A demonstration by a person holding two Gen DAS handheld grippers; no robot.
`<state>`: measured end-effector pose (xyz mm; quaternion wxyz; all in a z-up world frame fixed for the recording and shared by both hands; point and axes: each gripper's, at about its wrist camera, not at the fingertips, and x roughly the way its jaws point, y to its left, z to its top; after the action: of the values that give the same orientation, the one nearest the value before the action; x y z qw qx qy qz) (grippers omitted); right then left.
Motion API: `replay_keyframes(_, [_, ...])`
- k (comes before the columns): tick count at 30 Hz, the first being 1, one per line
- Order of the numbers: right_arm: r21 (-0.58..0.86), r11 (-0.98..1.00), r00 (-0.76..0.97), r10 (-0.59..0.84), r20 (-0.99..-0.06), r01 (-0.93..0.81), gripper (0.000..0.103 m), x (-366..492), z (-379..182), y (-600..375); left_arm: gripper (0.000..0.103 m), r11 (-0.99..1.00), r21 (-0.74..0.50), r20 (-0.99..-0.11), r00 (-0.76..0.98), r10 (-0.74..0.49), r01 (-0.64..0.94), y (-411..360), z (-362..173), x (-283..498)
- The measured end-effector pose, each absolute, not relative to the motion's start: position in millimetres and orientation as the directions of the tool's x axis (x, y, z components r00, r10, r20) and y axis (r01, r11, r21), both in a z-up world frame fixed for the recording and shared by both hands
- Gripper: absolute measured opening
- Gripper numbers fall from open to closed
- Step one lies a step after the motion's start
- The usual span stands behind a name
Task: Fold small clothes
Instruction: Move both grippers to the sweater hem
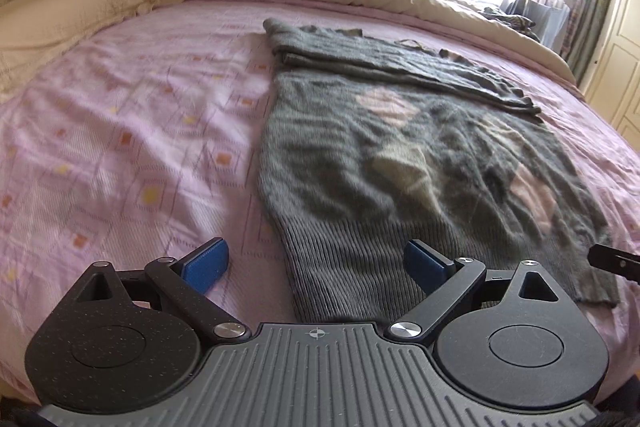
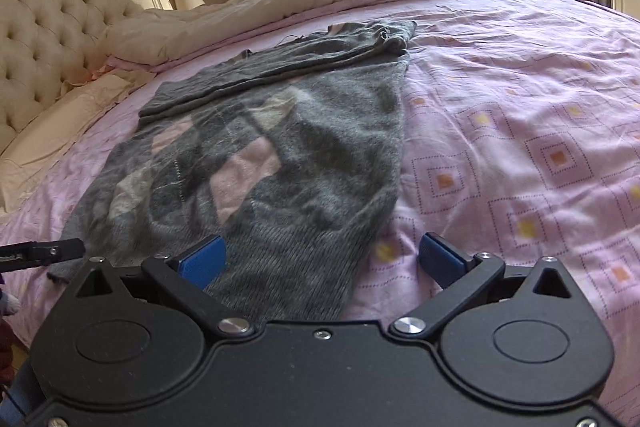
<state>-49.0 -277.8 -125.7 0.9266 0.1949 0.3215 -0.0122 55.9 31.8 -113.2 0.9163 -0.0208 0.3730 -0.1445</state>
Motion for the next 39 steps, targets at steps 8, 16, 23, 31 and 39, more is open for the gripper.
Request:
replay_keyframes(8, [0.377, 0.919, 0.807, 0.137, -0.574, 0.112, 0.103, -49, -127, -277, 0.096, 0.959, -0.065, -0.671, 0.699, -0.247, 0.276, 18, -118, 53])
replay_keyframes(16, [0.477, 0.875, 0.822, 0.209, -0.530, 0.085, 0.103, -42, -126, -286, 0.096, 0.936, -0.129, -0.667, 0.670, -0.327, 0.328, 13, -116, 73])
replay_keyframes(23, [0.519, 0.853, 0.818, 0.266, -0.510, 0.047, 0.103, -46, -126, -287, 0.084, 0.922, -0.182, -0.648, 0.663, -0.375, 0.343, 22, -115, 67])
replay_keyframes(31, [0.539, 0.842, 0.806, 0.302, -0.509, 0.025, 0.103, -55, -128, -286, 0.055, 0.914, -0.240, -0.635, 0.659, -0.403, 0.328, 37, -112, 59])
replay_keyframes(39, [0.532, 0.844, 0.805, 0.270, -0.529, 0.066, 0.077, -54, -126, -289, 0.047, 0.911, -0.234, -0.644, 0.648, -0.406, 0.338, 38, -112, 62])
